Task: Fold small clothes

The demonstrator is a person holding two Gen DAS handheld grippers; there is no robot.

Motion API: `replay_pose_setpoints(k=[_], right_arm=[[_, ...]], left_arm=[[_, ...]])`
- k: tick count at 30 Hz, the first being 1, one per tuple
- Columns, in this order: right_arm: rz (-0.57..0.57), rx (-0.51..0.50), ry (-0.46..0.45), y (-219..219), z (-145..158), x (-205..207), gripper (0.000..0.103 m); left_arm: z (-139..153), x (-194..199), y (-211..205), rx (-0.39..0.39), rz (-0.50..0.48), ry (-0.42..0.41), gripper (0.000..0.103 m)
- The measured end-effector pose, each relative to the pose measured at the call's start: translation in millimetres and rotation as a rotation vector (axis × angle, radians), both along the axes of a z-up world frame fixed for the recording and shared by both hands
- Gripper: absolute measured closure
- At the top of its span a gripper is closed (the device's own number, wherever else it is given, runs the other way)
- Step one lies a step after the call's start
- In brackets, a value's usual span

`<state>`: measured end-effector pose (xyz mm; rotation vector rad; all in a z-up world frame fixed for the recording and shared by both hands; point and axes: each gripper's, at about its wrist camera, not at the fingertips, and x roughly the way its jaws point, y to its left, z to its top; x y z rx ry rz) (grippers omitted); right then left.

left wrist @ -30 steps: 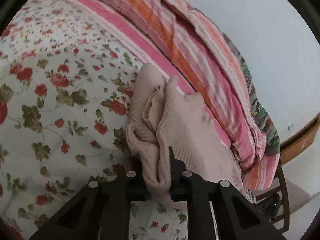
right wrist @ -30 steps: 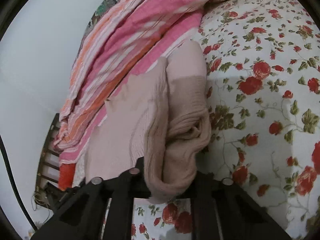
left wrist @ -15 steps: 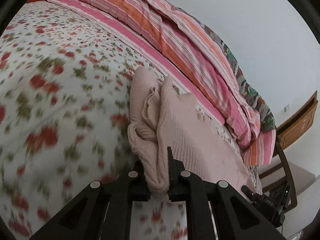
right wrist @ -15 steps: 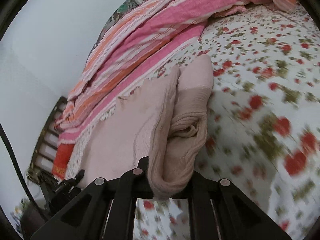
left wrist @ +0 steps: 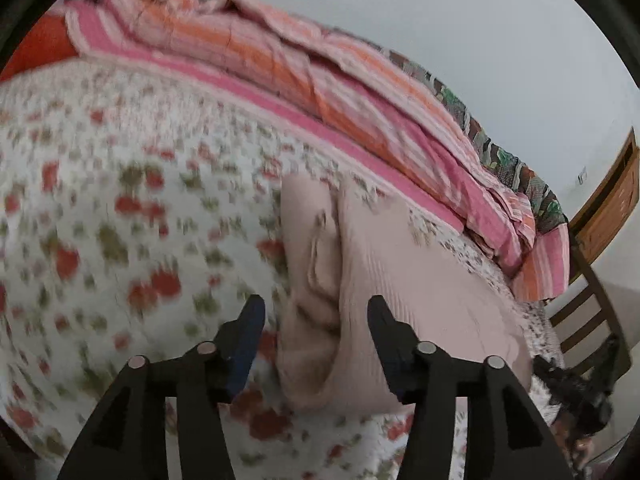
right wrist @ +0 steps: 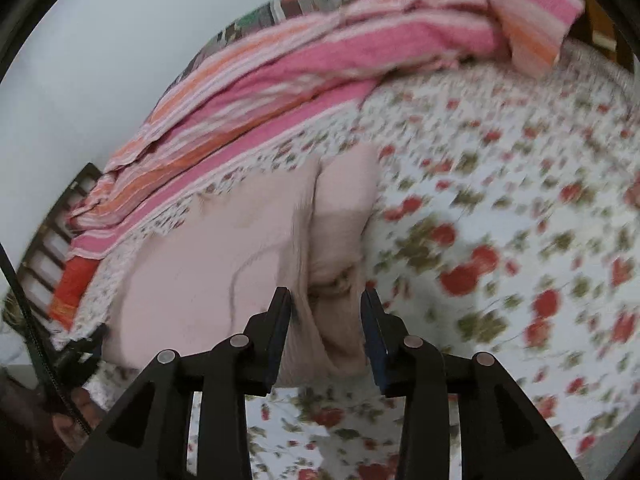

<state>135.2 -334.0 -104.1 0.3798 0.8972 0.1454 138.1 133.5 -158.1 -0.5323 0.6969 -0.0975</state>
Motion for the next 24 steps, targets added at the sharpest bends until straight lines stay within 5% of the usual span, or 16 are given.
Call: replay_pose_setpoints(k=[4, 9, 13, 18, 24], right_arm=[[0.012, -0.118, -0.096, 23.7, 22.9, 7.7, 0.066], [0.135, -0.142, -0.111, 90.0, 21.9, 33.3, 0.066], [0.244, -0.185, -0.053, 148.6, -2.9, 53.5, 0.066], [0.240, -0.351, 0.002, 184.6, -26.1, 83.1, 0.065], [0.212, -0.318, 0.136, 187.1, -31.8, 135.7, 0.065]], left_arm=[[11.5, 26.7, -6.0, 0.055, -0.021, -0.002, 0.052], [3.7, 62.6, -14.2, 0.148, -0.006, 0.040, 0.051], [-10.5, 72.4, -4.0, 0.110, -0.053, 0.055, 0.046], [-12.1, 74.4, 9.6, 0.133, -0.091, 0.021, 0.035], [-12.1, 81.2, 35.2, 0.109, -0.028, 0.000, 0.036]])
